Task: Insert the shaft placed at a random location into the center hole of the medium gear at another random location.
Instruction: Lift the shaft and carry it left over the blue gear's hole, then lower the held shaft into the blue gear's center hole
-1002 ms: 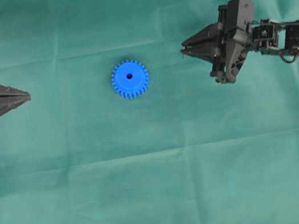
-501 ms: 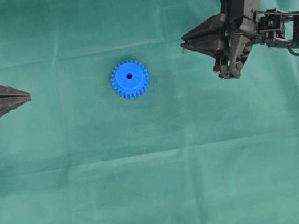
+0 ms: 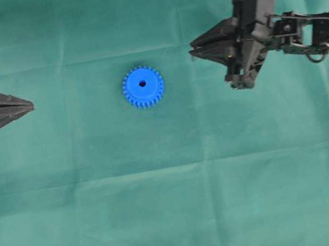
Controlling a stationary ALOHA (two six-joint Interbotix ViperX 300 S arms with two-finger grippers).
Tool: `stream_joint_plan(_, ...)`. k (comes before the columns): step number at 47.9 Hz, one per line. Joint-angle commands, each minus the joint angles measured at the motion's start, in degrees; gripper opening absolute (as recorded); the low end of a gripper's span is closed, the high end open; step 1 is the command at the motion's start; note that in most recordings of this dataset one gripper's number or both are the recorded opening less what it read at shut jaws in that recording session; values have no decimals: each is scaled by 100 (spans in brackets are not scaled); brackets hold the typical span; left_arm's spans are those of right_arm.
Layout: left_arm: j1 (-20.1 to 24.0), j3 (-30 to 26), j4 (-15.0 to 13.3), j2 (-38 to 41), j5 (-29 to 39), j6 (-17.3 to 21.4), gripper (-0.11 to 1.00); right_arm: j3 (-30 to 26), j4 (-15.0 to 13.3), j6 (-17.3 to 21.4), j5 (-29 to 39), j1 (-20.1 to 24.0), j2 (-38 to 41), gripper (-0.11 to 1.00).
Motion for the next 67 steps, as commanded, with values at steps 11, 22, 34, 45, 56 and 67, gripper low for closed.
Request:
stream_joint_plan(11, 18, -114, 18, 44, -35, 0, 0, -835, -9, -88, 53, 202, 475, 13)
stream_joint_plan(22, 18, -114, 18, 44, -35, 0, 0, -1397, -9, -97, 123, 316, 879, 13)
stream_joint_plan(34, 18, -114, 18, 44, -44, 0, 0, -1846, -9, -97, 185, 396, 1239, 13)
stream_joint_plan(45, 18, -114, 18, 44, -44, 0, 0, -1986, -9, -97, 246, 404, 1362, 13)
stream_joint_plan(56, 18, -123, 18, 44, -44, 0, 0, -2004, -9, -97, 229, 439, 1371, 13)
stream_joint_plan(67, 18, -114, 18, 44, -44, 0, 0, -1995, -9, -97, 237, 439, 1380, 13)
